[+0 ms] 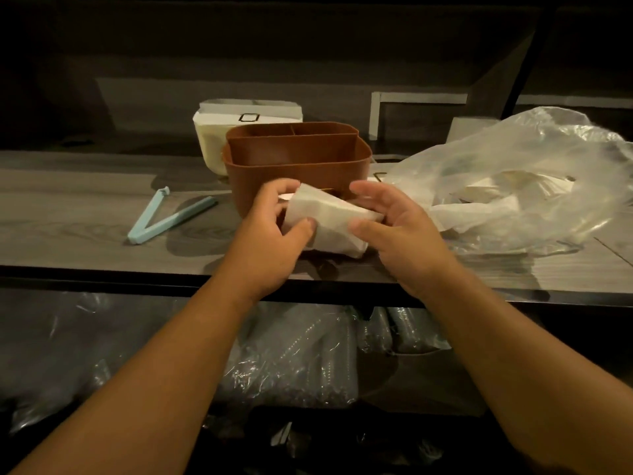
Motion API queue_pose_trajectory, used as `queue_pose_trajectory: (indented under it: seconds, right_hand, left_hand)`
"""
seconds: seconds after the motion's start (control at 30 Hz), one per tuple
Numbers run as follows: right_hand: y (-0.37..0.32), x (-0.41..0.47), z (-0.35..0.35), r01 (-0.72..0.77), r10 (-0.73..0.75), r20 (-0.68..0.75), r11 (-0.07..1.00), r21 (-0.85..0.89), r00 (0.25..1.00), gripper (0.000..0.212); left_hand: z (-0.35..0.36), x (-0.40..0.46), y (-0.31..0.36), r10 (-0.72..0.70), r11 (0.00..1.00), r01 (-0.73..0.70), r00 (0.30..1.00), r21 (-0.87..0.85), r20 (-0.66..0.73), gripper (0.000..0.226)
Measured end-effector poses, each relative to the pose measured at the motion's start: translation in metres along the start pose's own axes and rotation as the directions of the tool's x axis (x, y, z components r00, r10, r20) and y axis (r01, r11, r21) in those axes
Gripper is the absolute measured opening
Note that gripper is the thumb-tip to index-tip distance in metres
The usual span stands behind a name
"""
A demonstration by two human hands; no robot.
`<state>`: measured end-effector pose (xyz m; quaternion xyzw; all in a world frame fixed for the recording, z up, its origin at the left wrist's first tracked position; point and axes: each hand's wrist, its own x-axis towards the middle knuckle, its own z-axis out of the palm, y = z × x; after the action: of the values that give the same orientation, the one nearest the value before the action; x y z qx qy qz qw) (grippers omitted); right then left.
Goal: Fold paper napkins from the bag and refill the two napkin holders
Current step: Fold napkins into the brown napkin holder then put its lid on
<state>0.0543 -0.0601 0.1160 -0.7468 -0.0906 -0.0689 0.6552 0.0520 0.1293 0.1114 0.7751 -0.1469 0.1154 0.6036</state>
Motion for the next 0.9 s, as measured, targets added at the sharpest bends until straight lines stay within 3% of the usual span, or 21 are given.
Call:
queue_pose_trajectory:
  seconds: [0.17,0.43,0.57,0.7,0.9]
  right_hand:
    - [0.002,0.002,0.002,-0.024,0.025,0.008,0.994,-0.102,1.000,0.056]
    - [0.003,-0.003,0.007,0.010,0.007,0.080,0.976,-0.218,0.997,0.057]
    - [-0.001,-0.007,0.008,0.055,-0.022,0.127,0.965,-0.256,0.992,0.055]
    - [-0.003,-0.011,0.009,0.058,-0.018,0.150,0.962,-0.267,0.989,0.055]
    - [-0.003,-0.011,0.011,0.099,-0.042,0.138,0.892,-0.441,0.990,0.054]
  left_hand:
    - [0.000,0.001,-0.005,-0.004,0.987,-0.005,0.998,0.163,0.057,0.048]
    - [-0.001,-0.004,-0.009,0.032,0.992,-0.032,0.999,0.118,0.005,0.066]
    - [0.001,-0.006,-0.008,0.079,0.982,-0.076,0.997,0.174,-0.013,0.070]
    - [0.000,-0.007,-0.009,0.135,0.969,-0.129,0.991,0.209,-0.011,0.057]
    - [0.000,-0.002,-0.011,0.139,0.953,-0.133,0.990,0.272,-0.001,0.034]
